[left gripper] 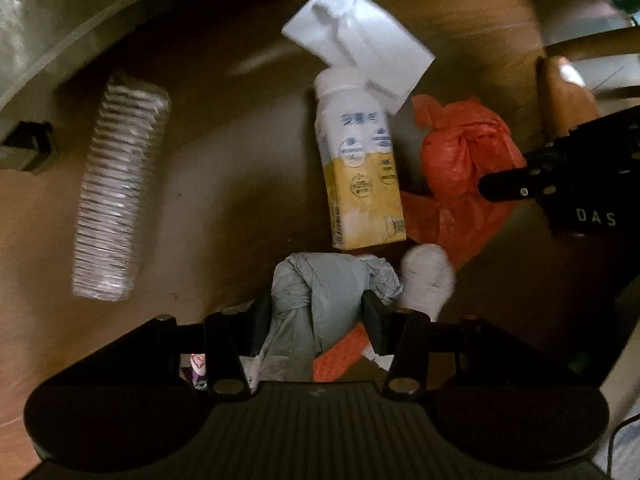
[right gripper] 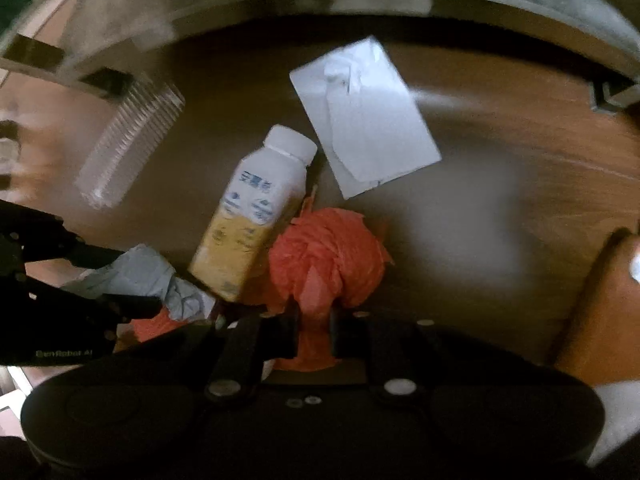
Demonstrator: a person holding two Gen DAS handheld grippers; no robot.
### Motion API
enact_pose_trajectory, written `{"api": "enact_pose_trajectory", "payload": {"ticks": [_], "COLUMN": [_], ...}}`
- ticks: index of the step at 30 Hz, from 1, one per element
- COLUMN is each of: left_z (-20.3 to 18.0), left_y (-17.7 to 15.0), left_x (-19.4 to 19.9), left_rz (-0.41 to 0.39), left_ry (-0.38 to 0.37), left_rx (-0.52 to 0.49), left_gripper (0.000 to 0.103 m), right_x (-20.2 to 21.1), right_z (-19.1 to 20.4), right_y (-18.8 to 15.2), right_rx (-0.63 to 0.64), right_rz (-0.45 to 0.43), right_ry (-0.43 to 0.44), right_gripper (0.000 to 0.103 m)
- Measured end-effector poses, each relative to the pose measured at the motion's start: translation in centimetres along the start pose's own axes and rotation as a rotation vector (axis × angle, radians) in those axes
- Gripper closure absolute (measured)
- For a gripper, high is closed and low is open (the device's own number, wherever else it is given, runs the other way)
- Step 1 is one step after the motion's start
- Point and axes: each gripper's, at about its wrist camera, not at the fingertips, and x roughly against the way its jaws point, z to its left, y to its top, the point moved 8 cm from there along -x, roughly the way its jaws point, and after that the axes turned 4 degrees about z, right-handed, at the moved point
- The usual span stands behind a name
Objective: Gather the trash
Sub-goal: 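Grasp the grey cloth with the left tool while the right tool grasps the orange plastic bag, then lift the grey cloth and orange bag and carry them to the teal bin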
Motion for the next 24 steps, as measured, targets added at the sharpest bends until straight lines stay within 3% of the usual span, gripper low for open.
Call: {"api": "enact_pose_trajectory", "payload": {"ticks": [4,12,24], "left_z": [-1.0,-4.4,-14.3], "left_y": [-0.5,-1.3,-5.2], "left_x": [3.5,12.4,28.8], "left_rz": [-0.037,-0.150,-0.485], "left_ry": [0.014,0.009,0.013], "left_rx": [-0.017,-0.009,-0.024], "left_gripper": [0.056,0.056,0.056], "right_x": [3.9,15.6,33.0], "right_z": [0.3,1.4,2.7], "right_y": [-0.2,-1.6,-9.4], "right_rx": [0.007,0.043,0.168], "right_rz": [-0.057,-0.230,-0.483], "right_ry": [-0.016,0.021,0.014], "right_gripper": [0.091,0.091,0.091]}}
